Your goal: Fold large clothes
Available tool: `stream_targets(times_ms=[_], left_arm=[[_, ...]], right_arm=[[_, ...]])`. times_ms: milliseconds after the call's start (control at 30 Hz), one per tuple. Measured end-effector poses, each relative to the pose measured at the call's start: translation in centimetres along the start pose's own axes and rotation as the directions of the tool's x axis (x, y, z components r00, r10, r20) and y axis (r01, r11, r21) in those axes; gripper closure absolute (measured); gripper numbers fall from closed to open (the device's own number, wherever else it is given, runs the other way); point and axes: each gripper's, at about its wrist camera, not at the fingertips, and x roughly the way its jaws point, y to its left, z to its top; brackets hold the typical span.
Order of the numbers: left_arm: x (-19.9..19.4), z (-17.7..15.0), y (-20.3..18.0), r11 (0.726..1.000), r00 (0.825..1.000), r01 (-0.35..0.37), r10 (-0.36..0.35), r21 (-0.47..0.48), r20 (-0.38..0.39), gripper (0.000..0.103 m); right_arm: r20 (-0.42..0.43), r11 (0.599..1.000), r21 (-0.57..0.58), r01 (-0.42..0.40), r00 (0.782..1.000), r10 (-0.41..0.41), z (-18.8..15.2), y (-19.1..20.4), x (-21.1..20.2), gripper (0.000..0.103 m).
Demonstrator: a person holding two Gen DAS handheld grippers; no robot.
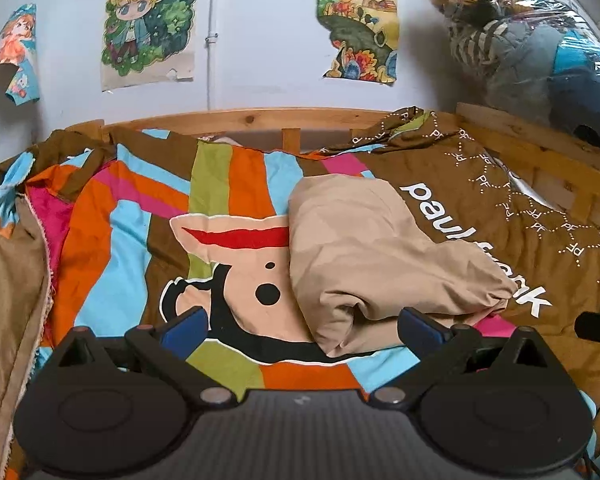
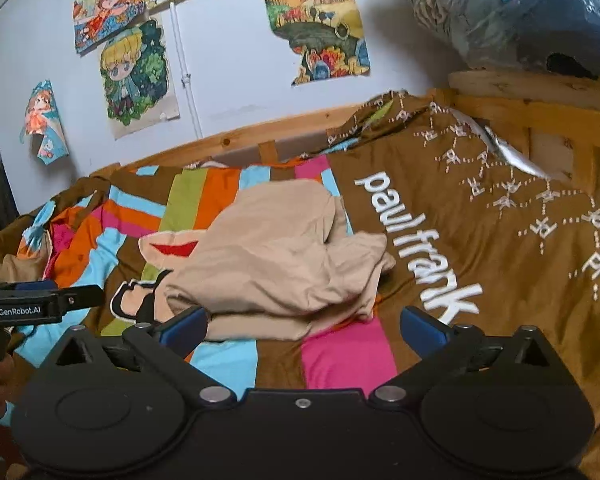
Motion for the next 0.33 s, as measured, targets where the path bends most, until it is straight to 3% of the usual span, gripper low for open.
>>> stream_targets(times_ms=[333], left_arm=[[0.73,-0.53,-0.02,1.0,1.0,-0.002,0.002,0.005,-0.026,0.001]], right_arm=[[-0.037,1.0,0.028,0.01,0.999,-0.009,-0.83,-0.5,0.83,0.001]])
